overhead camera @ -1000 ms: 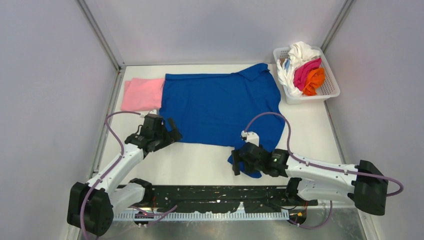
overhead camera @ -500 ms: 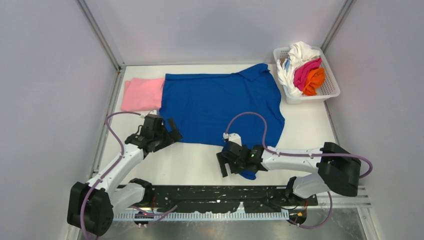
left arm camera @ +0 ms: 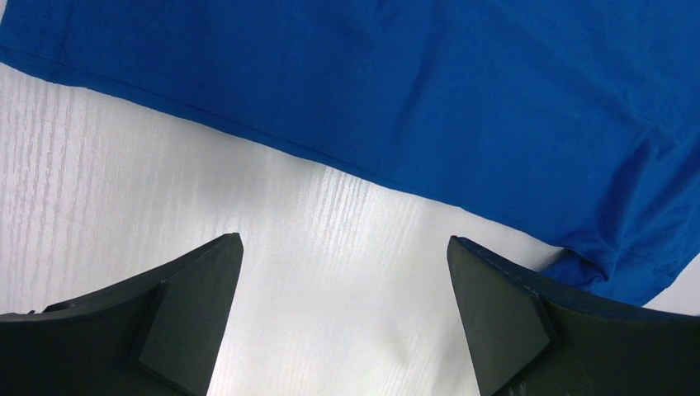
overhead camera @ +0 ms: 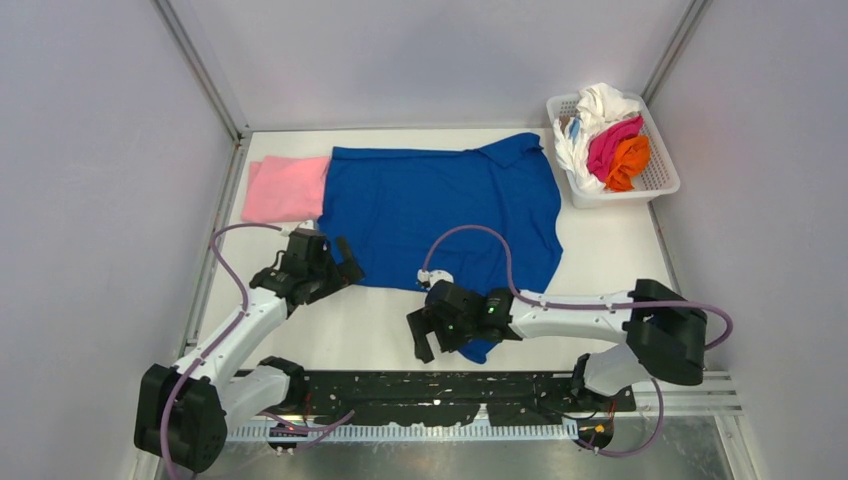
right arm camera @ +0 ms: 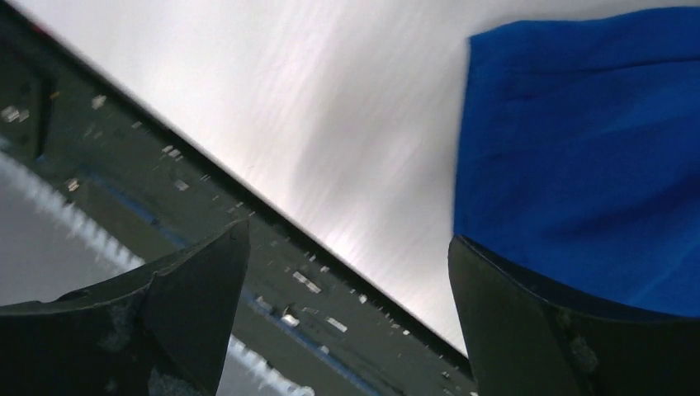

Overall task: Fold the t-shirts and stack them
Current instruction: Flatten out the tshirt

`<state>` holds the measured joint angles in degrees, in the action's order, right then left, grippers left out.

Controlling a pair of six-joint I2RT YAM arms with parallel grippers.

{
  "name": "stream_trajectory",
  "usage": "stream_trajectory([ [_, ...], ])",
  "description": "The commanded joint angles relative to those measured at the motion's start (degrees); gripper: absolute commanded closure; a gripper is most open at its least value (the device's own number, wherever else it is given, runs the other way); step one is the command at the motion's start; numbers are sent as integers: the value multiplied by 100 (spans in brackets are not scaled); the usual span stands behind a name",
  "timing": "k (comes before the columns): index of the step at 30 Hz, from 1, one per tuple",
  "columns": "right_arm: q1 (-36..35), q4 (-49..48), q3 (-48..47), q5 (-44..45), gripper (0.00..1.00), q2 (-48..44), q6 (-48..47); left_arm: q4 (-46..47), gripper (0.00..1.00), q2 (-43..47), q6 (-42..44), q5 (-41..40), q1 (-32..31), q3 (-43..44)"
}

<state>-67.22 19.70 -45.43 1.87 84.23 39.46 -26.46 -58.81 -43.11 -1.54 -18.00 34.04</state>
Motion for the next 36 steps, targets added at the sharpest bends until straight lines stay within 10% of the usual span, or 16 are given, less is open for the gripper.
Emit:
stream_trajectory([
  [1,-132,-444,109,-931,3,-1008,-622,151,0,85,17,34,7,51],
  [8,-125,850,945,-40,1,-2383,-470,1052,0,-73,271,1647,-205,63],
  [18,-120,1145,1466,806,37,-2364,-285,1576,0,-1502,497,2478,-1751,1345],
  [36,-219,1000,1131,473,88,-1861,-61,2015,0,-3602,672,2692,-2138,2768],
])
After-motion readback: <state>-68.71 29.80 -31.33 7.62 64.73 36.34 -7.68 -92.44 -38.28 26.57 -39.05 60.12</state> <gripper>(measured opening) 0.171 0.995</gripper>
